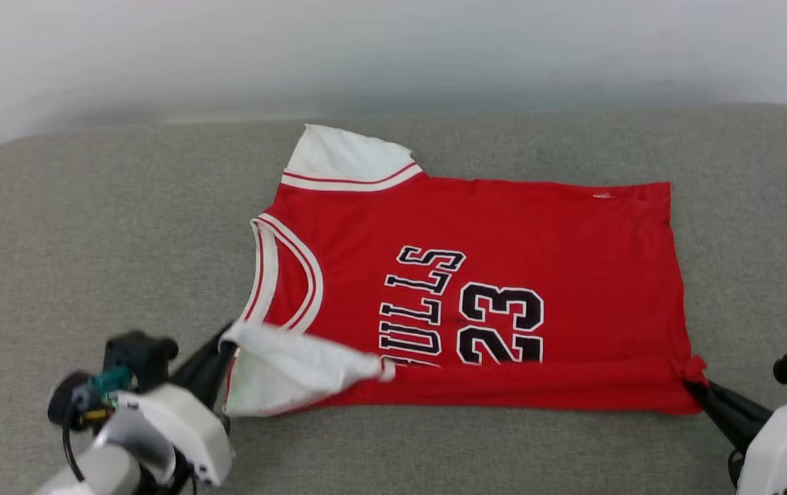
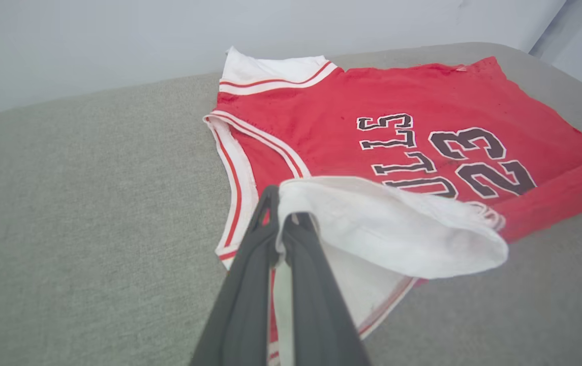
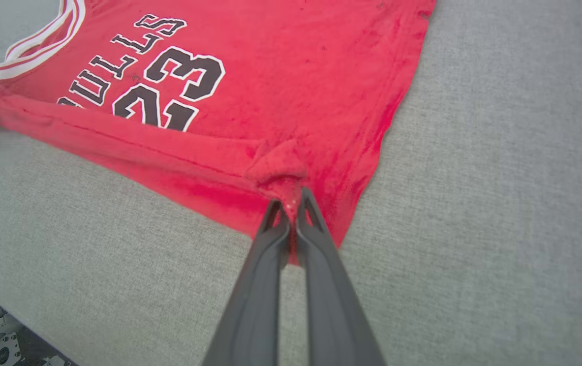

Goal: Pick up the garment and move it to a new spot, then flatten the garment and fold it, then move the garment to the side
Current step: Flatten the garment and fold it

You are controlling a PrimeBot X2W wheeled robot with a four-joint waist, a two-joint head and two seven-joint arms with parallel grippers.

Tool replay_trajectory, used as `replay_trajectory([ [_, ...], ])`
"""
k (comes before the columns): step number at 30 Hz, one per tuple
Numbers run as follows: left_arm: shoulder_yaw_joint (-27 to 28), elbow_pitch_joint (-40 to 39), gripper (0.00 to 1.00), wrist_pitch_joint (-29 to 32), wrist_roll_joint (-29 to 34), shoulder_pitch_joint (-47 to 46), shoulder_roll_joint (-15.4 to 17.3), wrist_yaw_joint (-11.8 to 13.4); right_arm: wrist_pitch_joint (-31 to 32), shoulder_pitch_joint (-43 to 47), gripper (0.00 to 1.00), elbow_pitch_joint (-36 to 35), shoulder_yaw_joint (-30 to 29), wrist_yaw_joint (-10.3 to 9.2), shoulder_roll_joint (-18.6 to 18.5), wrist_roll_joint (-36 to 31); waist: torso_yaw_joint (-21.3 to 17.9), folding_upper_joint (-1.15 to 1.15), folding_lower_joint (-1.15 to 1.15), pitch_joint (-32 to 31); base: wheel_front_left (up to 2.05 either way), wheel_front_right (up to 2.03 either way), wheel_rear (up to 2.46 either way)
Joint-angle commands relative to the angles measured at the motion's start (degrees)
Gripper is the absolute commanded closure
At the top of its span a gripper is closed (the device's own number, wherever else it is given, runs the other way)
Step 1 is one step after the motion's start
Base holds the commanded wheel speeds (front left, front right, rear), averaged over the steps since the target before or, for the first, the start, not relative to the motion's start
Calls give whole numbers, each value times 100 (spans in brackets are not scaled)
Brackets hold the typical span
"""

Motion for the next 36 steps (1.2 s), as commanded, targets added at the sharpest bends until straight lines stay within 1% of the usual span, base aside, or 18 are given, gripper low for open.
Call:
replay_trajectory([
  [1, 36, 64, 100, 63, 57, -265, 1, -53, 54, -128, 100, -56, -71, -2, 64, -48, -71, -1, 0, 156, 0, 0, 0],
  [6, 93, 416, 100, 194, 190, -1041, -81, -239, 232, -399, 100, -109, -168, -2, 222, -121, -157, -1, 0, 498, 0, 0, 0],
  [12, 73, 1056, 100, 209, 337, -1708, -235, -445, 384, -823, 100, 85, -39, -2, 375, -190, -272, -1, 0, 948, 0, 0, 0],
  [18, -33, 1800, 100, 207, 371, -2057, -439, -669, 383, -1237, 100, 482, 195, -2, 435, -204, -347, -1, 0, 1268, 0, 0, 0],
  [25, -246, 2690, 100, 136, 393, -2213, -785, -938, 351, -1500, 100, 937, 616, -4, 517, -127, -352, -1, 0, 1321, 0, 0, 0],
  [26, -268, 2772, 98, 119, 388, -2234, -836, -958, 324, -1522, 91, 956, 639, -4, 524, -87, -340, -1, 0, 1293, 0, 0, 0],
  [27, -288, 2862, 56, 83, 417, -2269, -861, -981, 290, -1540, 60, 969, 650, -3, 526, -60, -332, -1, 0, 1258, 0, 0, 0],
  [28, -309, 2945, 0, 97, 430, -2289, -879, -989, 251, -1557, 0, 962, 656, -3, 503, -69, -316, -1, 0, 1212, 0, 0, 0],
  [30, -318, 3018, 0, 6, 471, -2374, -899, -1014, 146, -1566, 0, 896, 621, -3, 463, -45, -277, -1, 0, 1099, 0, 0, 0],
  [33, -322, 3006, 0, -99, 577, -2529, -835, -1014, 31, -1506, 0, 741, 534, -3, 377, -22, -213, -1, 0, 919, 0, 0, 0],
  [36, -237, 2909, 0, -4, 438, -2641, -824, -1065, -25, -1406, 0, 568, 396, -2, 353, 11, -140, -1, 0, 740, 0, 0, 0],
])
